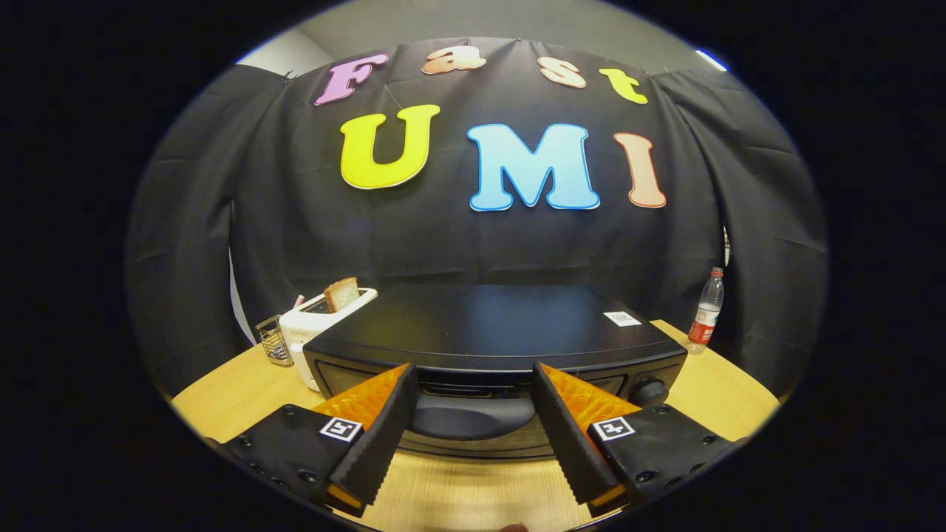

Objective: Open the toaster oven, put the food inside, and close the toaster oven door.

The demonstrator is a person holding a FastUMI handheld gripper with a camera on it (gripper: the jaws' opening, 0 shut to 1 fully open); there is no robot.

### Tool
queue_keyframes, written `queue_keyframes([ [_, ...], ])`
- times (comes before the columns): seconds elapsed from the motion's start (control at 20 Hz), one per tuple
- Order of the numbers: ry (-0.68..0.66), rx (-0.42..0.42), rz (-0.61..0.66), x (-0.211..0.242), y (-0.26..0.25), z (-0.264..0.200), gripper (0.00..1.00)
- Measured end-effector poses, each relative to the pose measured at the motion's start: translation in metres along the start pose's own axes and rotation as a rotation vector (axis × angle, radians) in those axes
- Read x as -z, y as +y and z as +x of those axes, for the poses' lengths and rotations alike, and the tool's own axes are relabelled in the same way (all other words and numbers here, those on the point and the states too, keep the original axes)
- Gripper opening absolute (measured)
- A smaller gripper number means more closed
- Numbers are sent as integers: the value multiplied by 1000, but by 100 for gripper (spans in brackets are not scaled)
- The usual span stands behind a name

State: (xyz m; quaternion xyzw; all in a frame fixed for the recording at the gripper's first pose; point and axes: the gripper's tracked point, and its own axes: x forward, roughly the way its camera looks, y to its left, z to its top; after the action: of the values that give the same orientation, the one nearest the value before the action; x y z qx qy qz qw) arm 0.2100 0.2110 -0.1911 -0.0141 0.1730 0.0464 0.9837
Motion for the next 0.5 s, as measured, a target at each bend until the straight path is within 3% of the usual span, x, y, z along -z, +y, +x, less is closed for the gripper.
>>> queue_keyframes([
  [0.5,24,-13,-6,33,4,-47,97],
])
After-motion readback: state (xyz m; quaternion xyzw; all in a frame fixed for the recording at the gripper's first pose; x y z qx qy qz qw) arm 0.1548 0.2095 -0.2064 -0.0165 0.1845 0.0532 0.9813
